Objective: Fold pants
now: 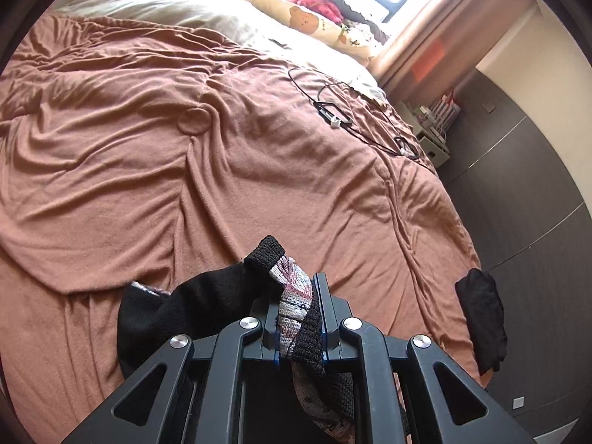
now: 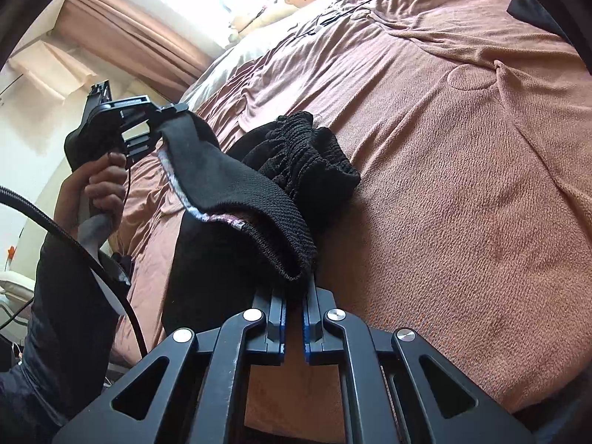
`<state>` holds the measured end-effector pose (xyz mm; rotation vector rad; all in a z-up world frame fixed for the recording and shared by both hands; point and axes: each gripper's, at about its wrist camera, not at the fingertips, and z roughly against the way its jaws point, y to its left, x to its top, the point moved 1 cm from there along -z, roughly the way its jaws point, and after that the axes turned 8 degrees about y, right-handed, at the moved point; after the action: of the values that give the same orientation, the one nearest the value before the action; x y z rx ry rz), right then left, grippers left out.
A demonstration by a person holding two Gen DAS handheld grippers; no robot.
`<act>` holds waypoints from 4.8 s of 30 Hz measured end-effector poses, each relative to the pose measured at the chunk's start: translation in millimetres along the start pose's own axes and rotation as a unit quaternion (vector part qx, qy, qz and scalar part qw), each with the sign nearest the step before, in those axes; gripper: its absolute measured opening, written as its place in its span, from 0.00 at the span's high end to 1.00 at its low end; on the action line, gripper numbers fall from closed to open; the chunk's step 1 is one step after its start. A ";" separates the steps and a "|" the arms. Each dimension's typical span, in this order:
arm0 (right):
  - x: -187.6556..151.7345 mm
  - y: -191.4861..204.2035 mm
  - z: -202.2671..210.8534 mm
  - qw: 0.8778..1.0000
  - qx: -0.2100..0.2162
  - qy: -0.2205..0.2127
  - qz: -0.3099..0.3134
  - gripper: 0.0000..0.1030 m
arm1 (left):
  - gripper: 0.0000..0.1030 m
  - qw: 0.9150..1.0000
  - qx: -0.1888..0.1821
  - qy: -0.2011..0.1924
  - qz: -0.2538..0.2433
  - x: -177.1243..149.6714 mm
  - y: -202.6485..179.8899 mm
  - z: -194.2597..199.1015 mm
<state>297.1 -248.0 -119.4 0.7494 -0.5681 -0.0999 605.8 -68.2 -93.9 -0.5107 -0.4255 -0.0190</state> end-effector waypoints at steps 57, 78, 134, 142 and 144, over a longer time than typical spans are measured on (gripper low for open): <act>56.1 34.1 17.0 0.996 -0.019 0.027 0.081 0.60 | 0.36 0.995 0.022 0.040 0.089 -200.1 102.2 70.0; 132.9 4.5 -59.2 0.991 0.028 0.112 0.073 0.96 | 0.37 0.987 -0.049 0.079 0.132 -251.3 97.1 43.8; 215.1 20.6 -126.5 0.985 0.067 0.130 0.089 1.00 | 0.59 0.987 -0.017 0.044 0.155 -234.3 115.1 68.9; 198.7 15.5 -104.1 0.989 0.027 0.106 0.097 1.00 | 0.59 0.988 -0.015 0.047 0.144 -222.9 111.1 60.3; 197.3 13.9 -100.5 0.990 0.019 0.101 0.094 1.00 | 0.59 0.988 -0.015 0.051 0.143 -220.6 109.3 55.4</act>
<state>514.9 -231.7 -80.1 0.7296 -0.4454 0.1602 396.2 34.7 -189.8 -0.5935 -0.2499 0.2249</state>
